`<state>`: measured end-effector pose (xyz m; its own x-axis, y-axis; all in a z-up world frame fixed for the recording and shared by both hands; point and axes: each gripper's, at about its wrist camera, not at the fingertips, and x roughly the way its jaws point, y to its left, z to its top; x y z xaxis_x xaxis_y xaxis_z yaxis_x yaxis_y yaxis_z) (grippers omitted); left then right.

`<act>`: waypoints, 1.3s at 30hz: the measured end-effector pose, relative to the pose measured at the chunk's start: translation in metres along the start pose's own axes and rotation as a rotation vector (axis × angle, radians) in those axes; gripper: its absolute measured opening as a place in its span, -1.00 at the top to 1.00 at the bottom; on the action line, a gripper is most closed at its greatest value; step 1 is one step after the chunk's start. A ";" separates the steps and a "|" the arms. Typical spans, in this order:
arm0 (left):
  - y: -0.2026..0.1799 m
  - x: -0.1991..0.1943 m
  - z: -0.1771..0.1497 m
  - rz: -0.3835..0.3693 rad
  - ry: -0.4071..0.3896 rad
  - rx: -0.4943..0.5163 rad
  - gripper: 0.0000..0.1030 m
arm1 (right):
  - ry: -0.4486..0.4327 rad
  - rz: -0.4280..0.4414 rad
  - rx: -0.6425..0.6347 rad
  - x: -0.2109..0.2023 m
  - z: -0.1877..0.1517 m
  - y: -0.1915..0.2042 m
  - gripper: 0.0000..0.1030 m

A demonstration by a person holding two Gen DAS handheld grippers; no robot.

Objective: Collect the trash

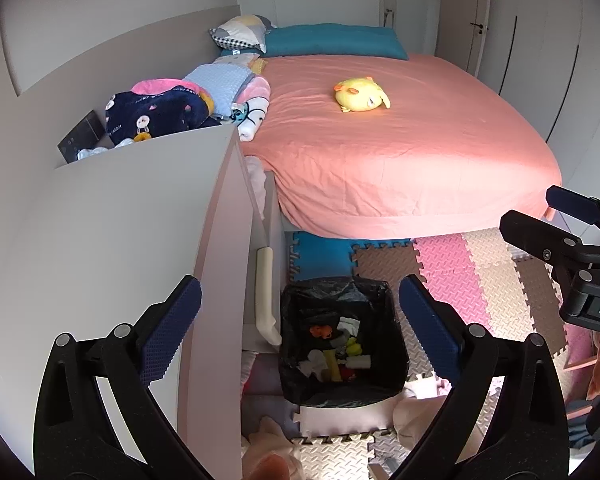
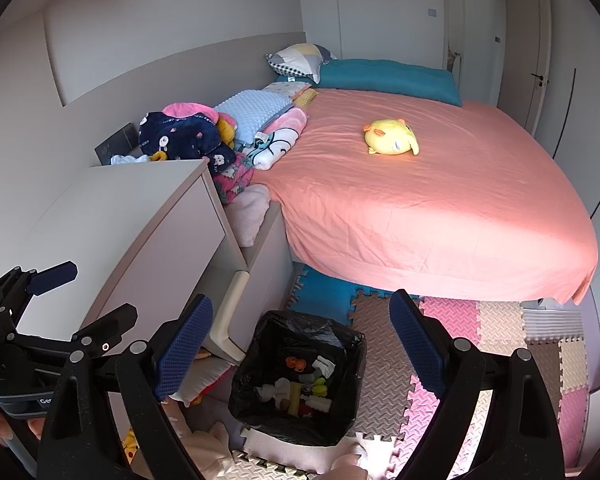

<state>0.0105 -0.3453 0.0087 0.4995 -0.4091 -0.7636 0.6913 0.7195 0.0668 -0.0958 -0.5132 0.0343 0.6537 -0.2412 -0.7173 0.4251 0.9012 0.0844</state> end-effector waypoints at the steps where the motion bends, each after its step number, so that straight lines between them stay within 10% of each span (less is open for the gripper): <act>1: 0.000 0.000 0.000 0.000 -0.001 0.000 -0.87 | 0.000 0.001 0.000 0.000 0.000 0.000 -0.74; 39: 0.003 -0.009 0.001 -0.033 -0.031 -0.026 -0.88 | 0.002 -0.001 -0.009 -0.002 0.001 0.004 -0.74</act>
<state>0.0088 -0.3398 0.0161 0.4927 -0.4496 -0.7451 0.6941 0.7195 0.0248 -0.0941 -0.5094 0.0368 0.6522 -0.2417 -0.7185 0.4205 0.9040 0.0776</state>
